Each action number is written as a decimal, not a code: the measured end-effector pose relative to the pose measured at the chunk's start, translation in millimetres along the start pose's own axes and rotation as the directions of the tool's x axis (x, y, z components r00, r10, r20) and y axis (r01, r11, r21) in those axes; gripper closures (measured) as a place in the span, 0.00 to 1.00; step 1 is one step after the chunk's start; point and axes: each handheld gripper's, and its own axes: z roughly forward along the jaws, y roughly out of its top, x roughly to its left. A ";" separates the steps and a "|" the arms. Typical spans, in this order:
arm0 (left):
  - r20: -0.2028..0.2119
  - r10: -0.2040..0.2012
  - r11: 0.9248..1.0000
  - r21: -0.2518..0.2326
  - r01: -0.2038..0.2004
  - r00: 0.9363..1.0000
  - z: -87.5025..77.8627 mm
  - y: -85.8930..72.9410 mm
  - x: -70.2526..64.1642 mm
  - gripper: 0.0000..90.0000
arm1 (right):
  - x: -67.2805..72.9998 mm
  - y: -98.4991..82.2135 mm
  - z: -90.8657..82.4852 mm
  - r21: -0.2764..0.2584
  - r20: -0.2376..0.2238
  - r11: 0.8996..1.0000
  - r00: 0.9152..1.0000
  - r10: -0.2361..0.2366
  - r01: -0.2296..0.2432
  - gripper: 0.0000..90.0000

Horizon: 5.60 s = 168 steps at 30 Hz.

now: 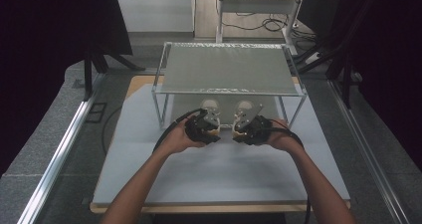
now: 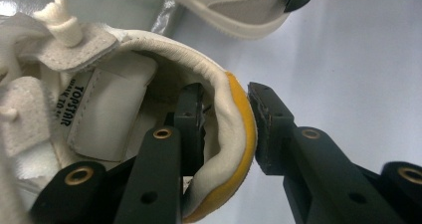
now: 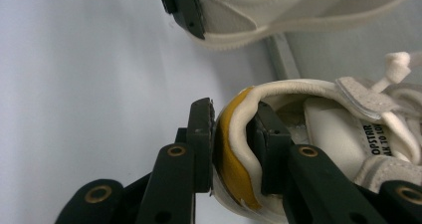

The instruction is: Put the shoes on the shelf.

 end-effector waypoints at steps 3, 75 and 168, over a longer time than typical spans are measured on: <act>0.005 0.013 1.000 0.004 -0.013 1.000 5.0 3.8 3.6 0.76 | -3.8 2.7 3.4 0.002 0.001 1.000 1.000 -0.016 0.015 0.82; -0.228 -0.467 0.884 -0.109 0.454 0.855 38.8 -45.2 33.7 0.95 | -10.0 -58.3 40.0 -0.201 0.415 0.878 0.774 0.478 -0.435 1.00; -0.037 -0.610 0.760 -0.309 0.572 0.791 -24.8 -123.4 -64.8 0.45 | 85.6 -129.3 -16.8 -0.449 0.331 0.821 0.788 0.519 -0.353 0.53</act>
